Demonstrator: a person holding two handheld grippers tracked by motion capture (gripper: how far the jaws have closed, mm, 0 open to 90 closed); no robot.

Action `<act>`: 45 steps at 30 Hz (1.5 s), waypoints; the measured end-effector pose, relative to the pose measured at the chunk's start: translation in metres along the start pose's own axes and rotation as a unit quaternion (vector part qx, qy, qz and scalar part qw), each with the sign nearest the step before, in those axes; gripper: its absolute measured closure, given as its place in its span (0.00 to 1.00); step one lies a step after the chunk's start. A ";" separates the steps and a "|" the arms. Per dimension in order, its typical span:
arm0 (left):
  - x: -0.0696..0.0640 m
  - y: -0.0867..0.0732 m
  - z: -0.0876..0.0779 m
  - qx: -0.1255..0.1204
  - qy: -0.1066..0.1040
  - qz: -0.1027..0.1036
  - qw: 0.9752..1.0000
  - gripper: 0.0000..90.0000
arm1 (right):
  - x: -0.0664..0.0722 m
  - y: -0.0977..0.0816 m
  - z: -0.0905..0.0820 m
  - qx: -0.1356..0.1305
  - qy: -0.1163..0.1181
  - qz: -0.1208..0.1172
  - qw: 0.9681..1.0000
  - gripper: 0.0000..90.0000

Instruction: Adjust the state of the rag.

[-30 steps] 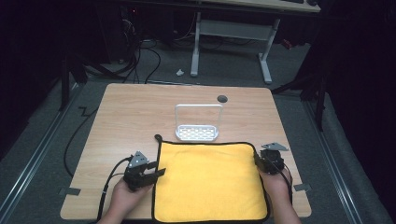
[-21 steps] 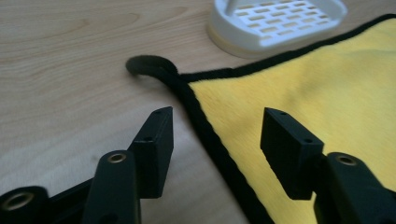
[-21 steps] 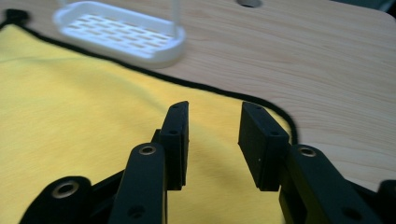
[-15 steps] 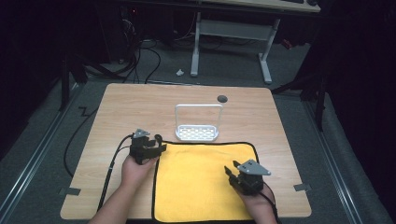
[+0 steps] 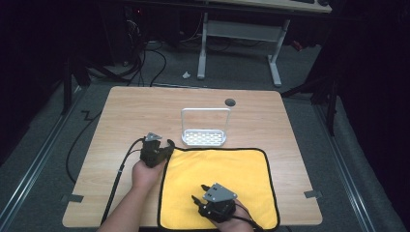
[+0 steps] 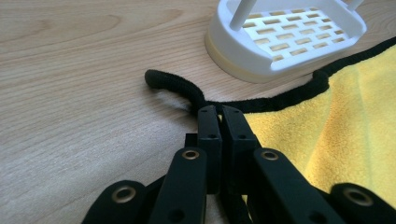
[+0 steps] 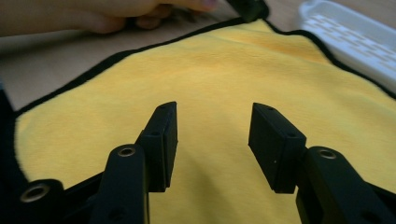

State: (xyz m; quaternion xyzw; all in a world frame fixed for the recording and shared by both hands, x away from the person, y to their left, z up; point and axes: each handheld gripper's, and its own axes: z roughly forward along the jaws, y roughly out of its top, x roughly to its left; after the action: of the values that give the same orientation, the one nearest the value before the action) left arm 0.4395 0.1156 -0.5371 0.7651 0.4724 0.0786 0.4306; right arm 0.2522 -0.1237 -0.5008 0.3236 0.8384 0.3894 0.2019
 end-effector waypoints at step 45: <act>-0.004 -0.005 -0.004 -0.009 -0.014 -0.018 1.000 0.93 | 0.041 0.010 0.011 0.000 0.046 -0.034 0.998 0.57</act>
State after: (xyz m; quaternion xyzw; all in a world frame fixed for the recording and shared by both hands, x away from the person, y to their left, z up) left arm 0.4320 0.1154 -0.5372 0.7537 0.4794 0.0644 0.4449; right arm 0.2330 -0.0847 -0.5034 0.2762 0.8572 0.3971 0.1764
